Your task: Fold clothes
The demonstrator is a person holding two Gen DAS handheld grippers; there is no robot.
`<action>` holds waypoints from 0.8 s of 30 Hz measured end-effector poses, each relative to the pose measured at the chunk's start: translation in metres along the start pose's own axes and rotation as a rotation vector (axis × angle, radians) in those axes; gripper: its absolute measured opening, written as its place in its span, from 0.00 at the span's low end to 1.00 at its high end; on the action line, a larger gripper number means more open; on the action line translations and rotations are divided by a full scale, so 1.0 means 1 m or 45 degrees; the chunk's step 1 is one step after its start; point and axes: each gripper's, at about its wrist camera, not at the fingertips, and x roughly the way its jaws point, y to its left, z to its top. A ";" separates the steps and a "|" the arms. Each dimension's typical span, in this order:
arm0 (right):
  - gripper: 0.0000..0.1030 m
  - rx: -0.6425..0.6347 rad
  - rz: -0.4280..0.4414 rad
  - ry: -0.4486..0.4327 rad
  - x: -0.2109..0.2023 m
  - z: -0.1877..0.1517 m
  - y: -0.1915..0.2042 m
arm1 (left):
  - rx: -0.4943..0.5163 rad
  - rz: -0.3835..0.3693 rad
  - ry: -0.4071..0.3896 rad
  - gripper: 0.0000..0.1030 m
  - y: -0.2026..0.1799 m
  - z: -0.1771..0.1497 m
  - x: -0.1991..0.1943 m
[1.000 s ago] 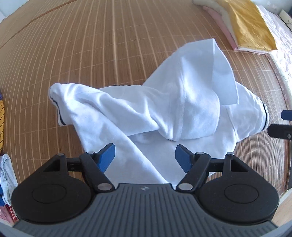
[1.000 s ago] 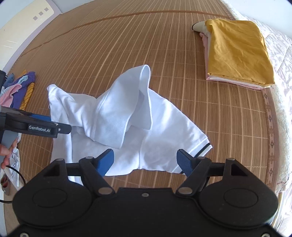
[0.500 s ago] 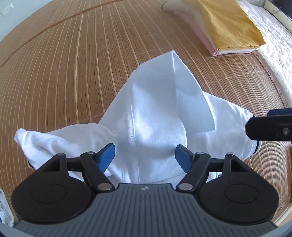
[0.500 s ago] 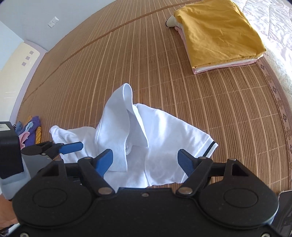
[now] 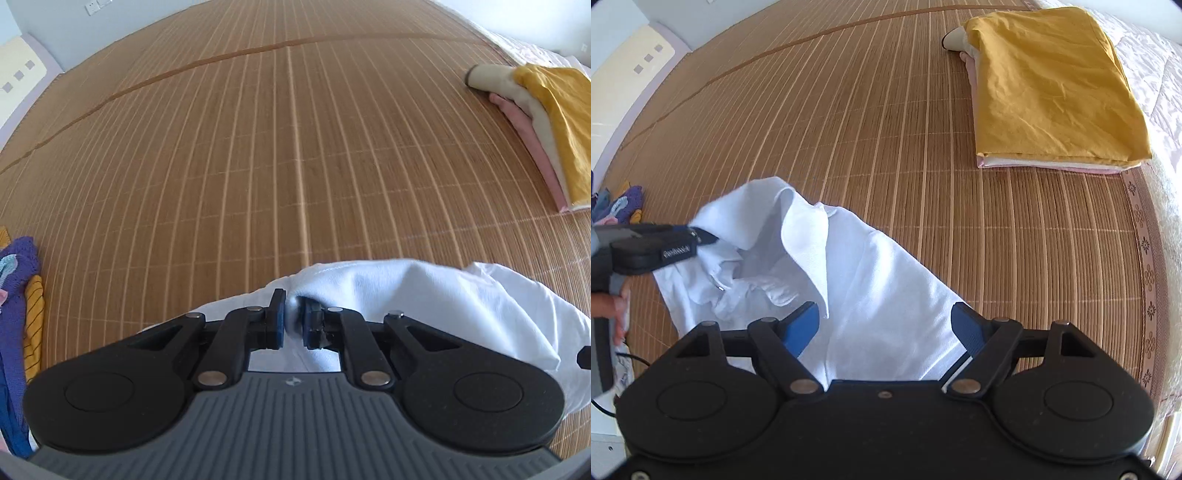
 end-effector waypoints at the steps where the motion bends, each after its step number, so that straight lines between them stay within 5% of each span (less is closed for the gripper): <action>1: 0.77 -0.029 -0.030 0.008 0.008 0.002 0.002 | -0.020 0.007 -0.001 0.11 0.010 0.004 0.003; 6: 0.73 -0.096 -0.133 0.077 0.044 0.008 0.006 | -0.103 -0.034 -0.004 0.11 0.034 0.018 0.014; 8: 0.57 -0.137 -0.139 0.081 0.050 0.009 0.007 | -0.095 -0.041 -0.007 0.11 0.031 0.025 0.018; 10: 0.19 -0.226 -0.184 0.086 0.051 0.010 0.011 | -0.088 -0.050 -0.020 0.11 0.031 0.029 0.021; 12: 0.11 -0.287 -0.215 0.079 0.050 0.015 0.015 | -0.085 -0.055 -0.039 0.11 0.034 0.033 0.021; 19: 0.12 -0.255 -0.268 -0.218 0.012 0.076 0.019 | -0.163 -0.100 -0.033 0.12 0.061 0.044 0.020; 20: 0.15 -0.223 -0.257 -0.298 0.006 0.085 0.020 | -0.173 -0.102 -0.025 0.13 0.069 0.043 0.018; 22: 0.43 -0.193 -0.242 -0.434 -0.004 0.098 0.021 | -0.204 -0.104 -0.007 0.24 0.088 0.037 0.012; 24: 0.49 -0.177 -0.280 -0.451 -0.009 0.106 0.019 | -0.222 -0.102 0.014 0.39 0.098 0.032 0.010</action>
